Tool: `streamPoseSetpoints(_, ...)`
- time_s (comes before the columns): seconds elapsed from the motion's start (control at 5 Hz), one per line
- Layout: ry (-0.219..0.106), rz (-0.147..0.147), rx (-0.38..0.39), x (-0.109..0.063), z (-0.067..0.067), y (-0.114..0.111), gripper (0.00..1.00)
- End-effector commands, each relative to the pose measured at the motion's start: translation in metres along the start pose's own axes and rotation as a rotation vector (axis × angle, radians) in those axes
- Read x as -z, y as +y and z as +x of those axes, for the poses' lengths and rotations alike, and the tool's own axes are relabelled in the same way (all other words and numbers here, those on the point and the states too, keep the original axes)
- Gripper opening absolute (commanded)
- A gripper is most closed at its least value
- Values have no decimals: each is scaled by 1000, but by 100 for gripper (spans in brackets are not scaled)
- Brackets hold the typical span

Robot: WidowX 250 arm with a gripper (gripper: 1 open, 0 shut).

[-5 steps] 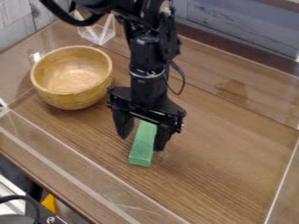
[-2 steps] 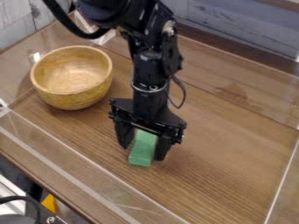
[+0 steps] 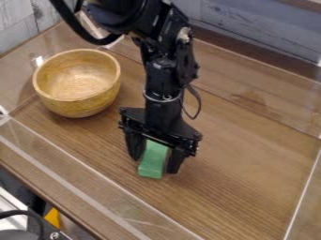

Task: Put the green block in the brown bowl

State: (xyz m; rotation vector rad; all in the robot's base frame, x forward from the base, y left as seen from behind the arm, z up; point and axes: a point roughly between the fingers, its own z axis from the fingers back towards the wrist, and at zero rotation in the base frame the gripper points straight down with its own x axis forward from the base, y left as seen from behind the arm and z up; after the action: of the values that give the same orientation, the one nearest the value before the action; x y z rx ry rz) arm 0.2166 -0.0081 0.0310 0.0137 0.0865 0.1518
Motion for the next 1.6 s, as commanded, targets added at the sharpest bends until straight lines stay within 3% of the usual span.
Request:
streamPoseSetpoints(0.0, -12, 3, 13, -1, 2, -2, 100)
streamPoseSetpoints(0.8, 0, -2, 17, 1, 3, -4, 100)
streamPoseSetpoints(1.0, 0, -2, 14, 1, 3, -3, 0)
streamPoseSetpoints(1.4, 6, -5, 12, -1, 2, -2, 0)
